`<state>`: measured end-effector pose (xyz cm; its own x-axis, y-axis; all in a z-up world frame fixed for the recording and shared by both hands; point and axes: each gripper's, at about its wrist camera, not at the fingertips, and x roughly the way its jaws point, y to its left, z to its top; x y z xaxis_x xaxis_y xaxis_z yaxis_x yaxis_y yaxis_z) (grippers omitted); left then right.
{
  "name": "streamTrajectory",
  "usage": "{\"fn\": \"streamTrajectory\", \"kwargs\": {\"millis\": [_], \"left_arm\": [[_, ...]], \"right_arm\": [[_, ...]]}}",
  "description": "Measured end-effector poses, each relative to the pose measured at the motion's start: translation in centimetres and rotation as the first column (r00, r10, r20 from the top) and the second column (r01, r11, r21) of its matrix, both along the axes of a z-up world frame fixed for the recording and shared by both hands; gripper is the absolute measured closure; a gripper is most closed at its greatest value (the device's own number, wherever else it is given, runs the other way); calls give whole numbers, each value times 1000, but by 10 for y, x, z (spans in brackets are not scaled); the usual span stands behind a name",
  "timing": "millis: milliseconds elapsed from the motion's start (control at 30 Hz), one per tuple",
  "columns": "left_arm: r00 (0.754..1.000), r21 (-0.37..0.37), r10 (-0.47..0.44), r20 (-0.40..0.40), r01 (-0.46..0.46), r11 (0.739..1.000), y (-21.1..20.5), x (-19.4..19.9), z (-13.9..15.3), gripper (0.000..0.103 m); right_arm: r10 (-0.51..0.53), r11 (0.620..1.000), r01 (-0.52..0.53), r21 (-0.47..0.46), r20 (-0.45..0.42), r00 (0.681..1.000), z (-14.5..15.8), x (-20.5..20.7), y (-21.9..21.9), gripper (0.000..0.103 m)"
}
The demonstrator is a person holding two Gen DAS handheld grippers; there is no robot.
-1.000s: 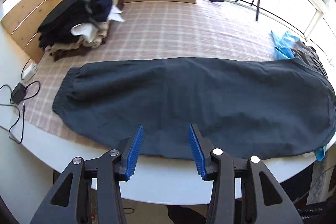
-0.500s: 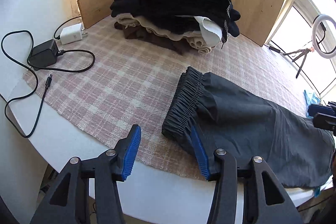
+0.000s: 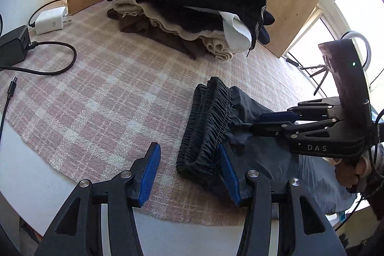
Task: Fold clothes
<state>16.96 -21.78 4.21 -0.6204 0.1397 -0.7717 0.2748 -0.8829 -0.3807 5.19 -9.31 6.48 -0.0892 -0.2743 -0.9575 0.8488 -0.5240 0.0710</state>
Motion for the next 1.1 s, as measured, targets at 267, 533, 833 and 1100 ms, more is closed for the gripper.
{"fn": "streamTrajectory", "kwargs": {"millis": [267, 533, 833, 1100], "left_arm": [[1000, 29, -1, -26, 2, 1000, -1, 0, -4, 54], [1000, 6, 10, -9, -10, 1000, -2, 4, -3, 54], [999, 4, 30, -13, -30, 1000, -7, 7, -1, 54], [999, -28, -11, -39, 9, 1000, -12, 18, 17, 53]], "right_arm": [[250, 968, -249, 23, -70, 966, 2, -16, -62, 43], [377, 926, -377, -26, 128, 917, -20, -34, -68, 43], [540, 839, -544, 4, 109, 834, -16, -9, -71, 85], [544, 831, -551, -84, -87, 834, 16, 18, -35, 95]]}}
